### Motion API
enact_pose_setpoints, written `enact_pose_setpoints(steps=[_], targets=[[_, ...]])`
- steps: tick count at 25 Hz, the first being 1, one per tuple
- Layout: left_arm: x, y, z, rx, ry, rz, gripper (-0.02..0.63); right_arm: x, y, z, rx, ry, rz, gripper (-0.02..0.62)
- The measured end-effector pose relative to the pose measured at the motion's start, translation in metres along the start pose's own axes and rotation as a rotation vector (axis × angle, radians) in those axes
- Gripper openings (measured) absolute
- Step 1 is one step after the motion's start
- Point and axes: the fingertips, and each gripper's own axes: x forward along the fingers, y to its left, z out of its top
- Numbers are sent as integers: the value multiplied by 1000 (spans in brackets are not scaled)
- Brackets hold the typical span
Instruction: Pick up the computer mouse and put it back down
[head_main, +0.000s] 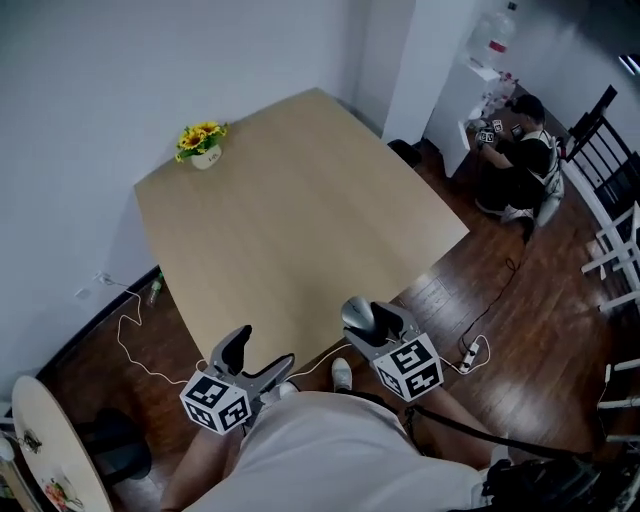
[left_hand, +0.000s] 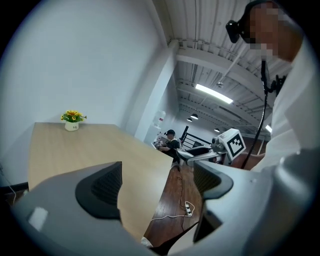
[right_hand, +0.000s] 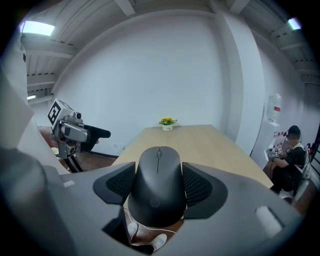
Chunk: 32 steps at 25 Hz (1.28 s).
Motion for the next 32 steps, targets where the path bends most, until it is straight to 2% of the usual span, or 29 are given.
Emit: enact_pose_setpoints(steps=[5, 9, 18, 25, 32], targets=[[3, -7, 1, -7, 6, -33, 422, -17, 6, -2, 12, -10, -22, 296], [4, -11, -4, 19, 21, -48, 422, -25, 6, -9, 27, -9, -42, 296], [-1, -11, -11, 24, 43, -37, 422, -13, -5, -5, 23, -1, -39, 296], [-19, 1, -17, 0, 47, 72, 422, 55, -40, -15, 17, 44, 14, 296], [-32, 4, -21, -43, 39, 188, 422, 155, -117, -50, -11, 91, -52, 296]])
